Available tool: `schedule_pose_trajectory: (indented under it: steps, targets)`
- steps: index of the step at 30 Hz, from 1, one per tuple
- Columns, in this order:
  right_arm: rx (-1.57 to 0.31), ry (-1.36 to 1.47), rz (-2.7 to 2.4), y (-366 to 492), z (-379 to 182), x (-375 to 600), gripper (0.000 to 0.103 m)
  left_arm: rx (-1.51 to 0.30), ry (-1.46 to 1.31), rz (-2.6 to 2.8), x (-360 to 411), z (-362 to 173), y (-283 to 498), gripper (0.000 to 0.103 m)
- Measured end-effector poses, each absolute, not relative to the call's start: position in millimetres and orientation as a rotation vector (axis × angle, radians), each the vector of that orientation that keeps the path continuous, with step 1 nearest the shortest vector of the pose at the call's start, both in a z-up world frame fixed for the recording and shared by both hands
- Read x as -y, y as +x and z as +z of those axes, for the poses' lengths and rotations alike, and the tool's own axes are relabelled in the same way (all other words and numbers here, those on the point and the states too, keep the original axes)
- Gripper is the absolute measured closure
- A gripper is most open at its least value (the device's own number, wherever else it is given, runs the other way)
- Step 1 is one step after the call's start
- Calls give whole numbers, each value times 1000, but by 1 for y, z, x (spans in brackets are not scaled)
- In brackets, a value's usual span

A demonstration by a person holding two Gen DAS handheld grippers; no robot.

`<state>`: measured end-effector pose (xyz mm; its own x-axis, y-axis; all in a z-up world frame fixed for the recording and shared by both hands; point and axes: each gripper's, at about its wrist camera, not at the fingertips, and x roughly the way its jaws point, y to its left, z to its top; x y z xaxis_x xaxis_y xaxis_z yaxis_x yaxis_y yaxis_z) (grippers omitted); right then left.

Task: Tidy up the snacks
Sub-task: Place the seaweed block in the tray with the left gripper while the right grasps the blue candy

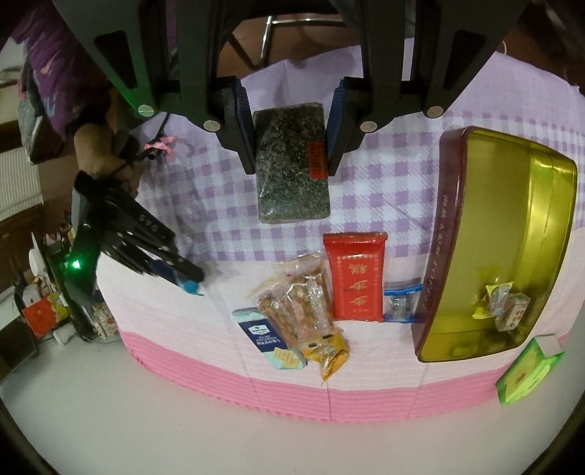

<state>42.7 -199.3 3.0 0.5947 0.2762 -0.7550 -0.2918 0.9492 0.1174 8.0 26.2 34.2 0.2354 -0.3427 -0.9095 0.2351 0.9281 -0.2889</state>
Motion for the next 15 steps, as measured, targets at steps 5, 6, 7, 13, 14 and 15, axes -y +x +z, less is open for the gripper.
schedule_pose_trajectory:
  steps: [5,6,7,13,14,15]
  targets:
    - [-889,109,172,36,-11,232,76,-1252,-111,-378,-41,40,5,67]
    - [-875,119,147,36,-9,237,76,-1244,-108,-368,-45,42,5,67]
    - [-877,123,137,37,-9,240,76,-1236,-110,-356,-51,45,5,67]
    - [-893,124,123,37,-13,242,76,-1187,-115,-266,-94,55,14,67]
    - [-894,117,121,37,-13,242,76,-1181,-114,-252,-100,56,16,67]
    - [-896,111,121,36,-13,241,76,-1172,-112,-237,-108,56,20,67]
